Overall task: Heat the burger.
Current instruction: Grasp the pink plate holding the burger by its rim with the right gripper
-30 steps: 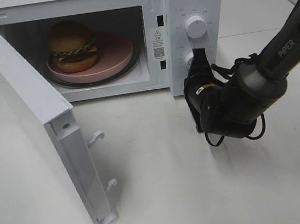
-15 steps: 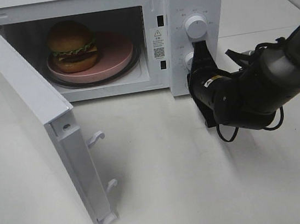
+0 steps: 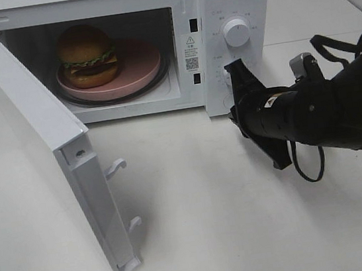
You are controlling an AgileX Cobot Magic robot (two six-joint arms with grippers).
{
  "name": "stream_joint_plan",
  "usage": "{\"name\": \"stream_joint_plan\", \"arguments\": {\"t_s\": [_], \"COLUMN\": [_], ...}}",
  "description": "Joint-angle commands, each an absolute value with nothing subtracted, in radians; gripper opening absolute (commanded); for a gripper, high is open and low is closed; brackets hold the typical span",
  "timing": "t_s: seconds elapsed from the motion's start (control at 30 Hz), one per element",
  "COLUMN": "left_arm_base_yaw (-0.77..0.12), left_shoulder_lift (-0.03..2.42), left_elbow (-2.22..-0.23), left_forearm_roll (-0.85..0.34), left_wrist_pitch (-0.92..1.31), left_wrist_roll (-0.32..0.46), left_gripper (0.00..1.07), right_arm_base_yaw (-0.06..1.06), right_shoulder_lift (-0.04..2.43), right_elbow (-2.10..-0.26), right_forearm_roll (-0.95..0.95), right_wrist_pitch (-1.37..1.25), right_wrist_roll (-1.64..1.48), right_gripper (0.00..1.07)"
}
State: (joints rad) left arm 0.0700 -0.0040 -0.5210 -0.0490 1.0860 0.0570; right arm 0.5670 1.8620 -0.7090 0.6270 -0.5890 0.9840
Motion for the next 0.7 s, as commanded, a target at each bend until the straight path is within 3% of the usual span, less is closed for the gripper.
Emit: {"name": "stream_joint_plan", "arguments": {"t_s": [0.03, 0.47, 0.7], "left_arm_base_yaw": [0.075, 0.075, 0.075], "left_shoulder_lift": [-0.011, -0.011, -0.011], "left_elbow": [-0.518, -0.518, -0.518], "left_forearm_roll": [-0.048, -0.048, -0.048], "left_wrist_pitch": [1.072, 1.072, 1.072], "left_wrist_roll": [0.052, 0.052, 0.052], "left_gripper": [1.0, 1.0, 1.0], "right_arm_base_yaw": [0.562, 0.56, 0.56], "right_shoulder_lift": [1.818, 1.642, 1.567], "right_elbow": [-0.686, -0.665, -0.721], "right_forearm_roll": [0.593, 0.564, 0.356], "right_wrist_pitch": [-0.523, -0.139, 0.178], "right_wrist_roll": [0.918, 0.389, 0.268], "right_gripper": [0.05, 0.09, 0.11]}}
